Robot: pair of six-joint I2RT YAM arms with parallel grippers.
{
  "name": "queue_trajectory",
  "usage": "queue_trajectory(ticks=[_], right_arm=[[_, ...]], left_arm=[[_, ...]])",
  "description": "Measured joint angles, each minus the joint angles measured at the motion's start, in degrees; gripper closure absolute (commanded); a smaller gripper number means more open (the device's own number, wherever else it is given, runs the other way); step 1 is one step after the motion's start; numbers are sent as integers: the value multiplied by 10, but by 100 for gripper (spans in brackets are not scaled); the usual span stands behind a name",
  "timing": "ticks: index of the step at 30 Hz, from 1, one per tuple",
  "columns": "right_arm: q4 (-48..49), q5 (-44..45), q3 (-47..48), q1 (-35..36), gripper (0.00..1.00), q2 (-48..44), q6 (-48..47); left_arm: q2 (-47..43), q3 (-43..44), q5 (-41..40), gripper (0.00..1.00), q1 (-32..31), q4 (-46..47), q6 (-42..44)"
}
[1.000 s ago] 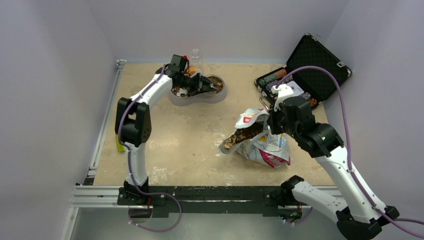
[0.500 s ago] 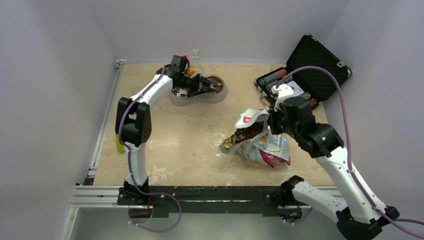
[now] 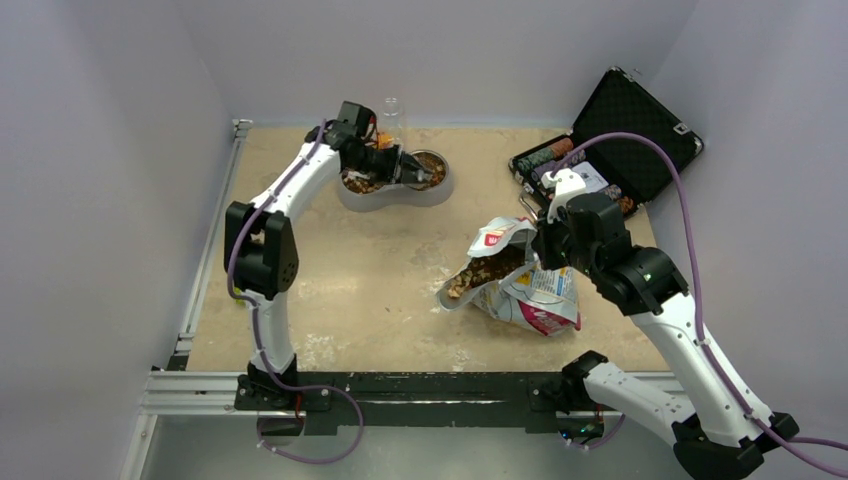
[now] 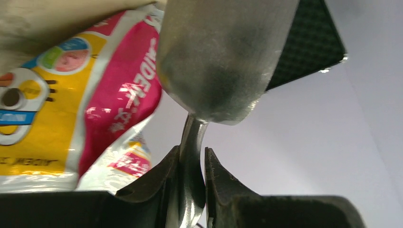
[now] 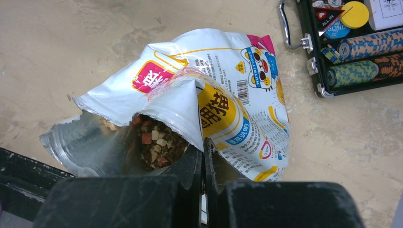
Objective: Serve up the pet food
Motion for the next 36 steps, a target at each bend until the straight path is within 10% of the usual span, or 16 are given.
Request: queue_trajectory(ticks=[14, 19, 31, 36], right_arm=[[-1, -44, 0, -3, 100, -8, 7], [-4, -63, 0, -3, 100, -18, 12], [-14, -87, 0, -4, 100, -41, 24], [-15, -87, 0, -4, 100, -40, 26]], left_arm=[[-240, -142, -250, 100, -19, -138, 403], [-332, -356, -309, 100, 61, -34, 467], [-222, -354, -372, 100, 136, 42, 579], [-150, -344, -338, 68, 162, 66, 588]])
